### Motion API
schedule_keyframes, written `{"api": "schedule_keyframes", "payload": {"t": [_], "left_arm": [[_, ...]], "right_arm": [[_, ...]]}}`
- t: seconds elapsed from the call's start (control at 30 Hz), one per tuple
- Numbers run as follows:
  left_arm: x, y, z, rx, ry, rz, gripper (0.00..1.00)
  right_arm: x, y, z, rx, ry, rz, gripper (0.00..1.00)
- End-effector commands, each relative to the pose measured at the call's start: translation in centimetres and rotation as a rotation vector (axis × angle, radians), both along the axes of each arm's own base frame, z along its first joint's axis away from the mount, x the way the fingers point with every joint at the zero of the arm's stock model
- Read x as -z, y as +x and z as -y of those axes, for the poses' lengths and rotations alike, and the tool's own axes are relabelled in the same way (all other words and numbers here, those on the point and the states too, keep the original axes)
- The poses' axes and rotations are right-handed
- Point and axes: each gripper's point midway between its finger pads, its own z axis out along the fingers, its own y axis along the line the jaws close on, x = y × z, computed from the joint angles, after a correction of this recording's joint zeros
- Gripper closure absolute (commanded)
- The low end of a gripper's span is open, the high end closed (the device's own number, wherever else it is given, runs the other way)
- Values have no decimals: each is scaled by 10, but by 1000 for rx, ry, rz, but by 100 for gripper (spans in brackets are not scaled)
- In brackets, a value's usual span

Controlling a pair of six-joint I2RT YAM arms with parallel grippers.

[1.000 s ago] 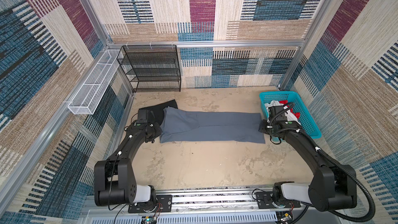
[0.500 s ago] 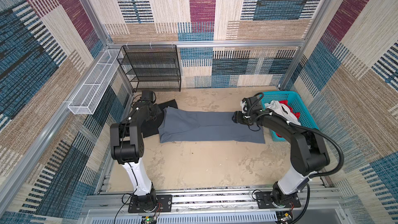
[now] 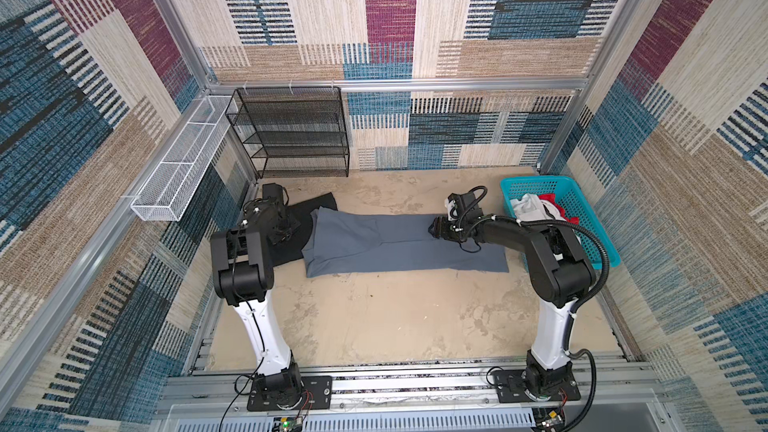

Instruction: Fold and stack the t-shirts

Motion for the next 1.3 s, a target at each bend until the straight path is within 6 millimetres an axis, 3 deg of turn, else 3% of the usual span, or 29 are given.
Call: {"api": "schedule_keyframes", "payload": {"t": [0.0, 0.23, 0.37, 0.47, 0.57, 0.63, 0.7, 0.8, 0.9, 1.03, 1.27], "left_arm": [[14, -21, -10, -65, -11, -85, 69], [5, -19, -30, -99, 9, -67, 69], [-33, -7, -29, -49, 66, 35, 66], [-68, -7, -1, 35, 106, 86, 63], [-93, -18, 51, 167, 143, 109, 61], [-100, -26, 96, 276, 131, 138, 60], [-90, -38, 141, 362, 63, 121, 60], [-66, -53, 190, 462, -21, 48, 60], [-45, -63, 220, 522, -22, -9, 60], [-23, -70, 246, 585, -13, -79, 60], [13, -64, 257, 627, 6, -206, 59]], "right_arm": [[40, -37, 37, 89, -106, -178, 35], [24, -51, 63, 140, -127, -168, 35], [14, -53, 61, 134, -111, -153, 35], [10, -53, 60, 132, -102, -141, 35], [10, -54, 59, 128, -96, -138, 35], [13, -56, 58, 121, -93, -144, 35], [13, -58, 57, 114, -86, -144, 35], [14, -60, 57, 108, -88, -143, 35], [14, -62, 56, 98, -84, -145, 35], [13, -65, 57, 95, -82, -141, 35], [11, -73, 53, 65, -61, -139, 35]]}}
